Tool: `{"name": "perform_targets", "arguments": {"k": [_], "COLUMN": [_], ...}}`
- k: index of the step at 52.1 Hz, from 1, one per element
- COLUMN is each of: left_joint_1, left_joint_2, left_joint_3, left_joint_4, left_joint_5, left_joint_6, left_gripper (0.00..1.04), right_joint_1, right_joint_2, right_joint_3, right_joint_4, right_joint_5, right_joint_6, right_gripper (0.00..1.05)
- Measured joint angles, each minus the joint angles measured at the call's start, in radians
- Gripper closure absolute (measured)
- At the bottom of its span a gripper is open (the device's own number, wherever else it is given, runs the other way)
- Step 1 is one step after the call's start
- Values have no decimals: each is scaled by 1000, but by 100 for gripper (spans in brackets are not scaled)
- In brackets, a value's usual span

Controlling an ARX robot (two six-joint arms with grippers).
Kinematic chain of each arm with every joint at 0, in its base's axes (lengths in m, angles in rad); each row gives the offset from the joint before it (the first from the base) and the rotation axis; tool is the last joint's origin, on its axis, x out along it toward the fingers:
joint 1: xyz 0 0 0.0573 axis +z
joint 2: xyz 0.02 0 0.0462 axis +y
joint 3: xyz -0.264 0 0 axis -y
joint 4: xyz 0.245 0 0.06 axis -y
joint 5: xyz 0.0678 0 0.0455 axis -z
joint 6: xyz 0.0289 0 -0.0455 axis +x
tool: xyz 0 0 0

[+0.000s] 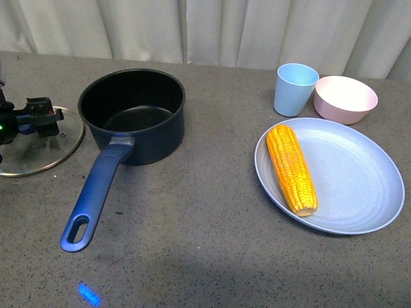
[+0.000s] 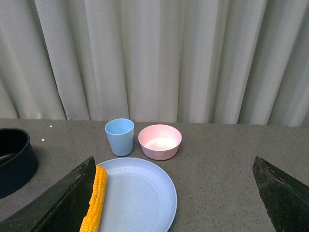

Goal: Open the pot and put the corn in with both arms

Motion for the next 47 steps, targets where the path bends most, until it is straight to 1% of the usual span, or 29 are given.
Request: {"name": "perform_targets", "arguments": {"k": [6, 7, 10, 19, 24, 27, 32, 40, 41, 42, 47], "left_joint_1": [0, 0, 1, 3, -20, -43, -60, -62, -60, -58, -54], "left_joint_2": [-43, -48, -88, -276, -436, -542, -647, -690, -688, -684, -656], "left_joint_3": [-40, -45, -78, -213, -365, -471, -569, -585, -587, -589, -635], "left_joint_4": [8, 10, 22, 48, 90, 93, 109, 114, 122, 134, 269], "left_joint_5": [-3, -3, -6, -11, -10, -31, -51, -58, -47, -37, 64], "left_joint_6": [-2, -1, 3, 2, 5, 4, 6, 7, 7, 7, 7], "left_gripper": [5, 5, 7, 7, 7, 7, 7, 7, 7, 8, 25], "right_joint_1": [0, 0, 0, 0, 0, 0, 0, 0, 0, 0, 0], "right_joint_2": [0, 0, 0, 0, 0, 0, 0, 0, 0, 0, 0], "right_joint_3": [0, 0, 0, 0, 0, 0, 0, 0, 0, 0, 0], "right_joint_4": [0, 0, 0, 0, 0, 0, 0, 0, 0, 0, 0], "right_joint_5": [0, 0, 0, 0, 0, 0, 0, 0, 0, 0, 0], "right_joint_6": [0, 0, 0, 0, 0, 0, 0, 0, 0, 0, 0], "right_gripper": [9, 9, 9, 9, 9, 9, 9, 9, 9, 9, 9]}}
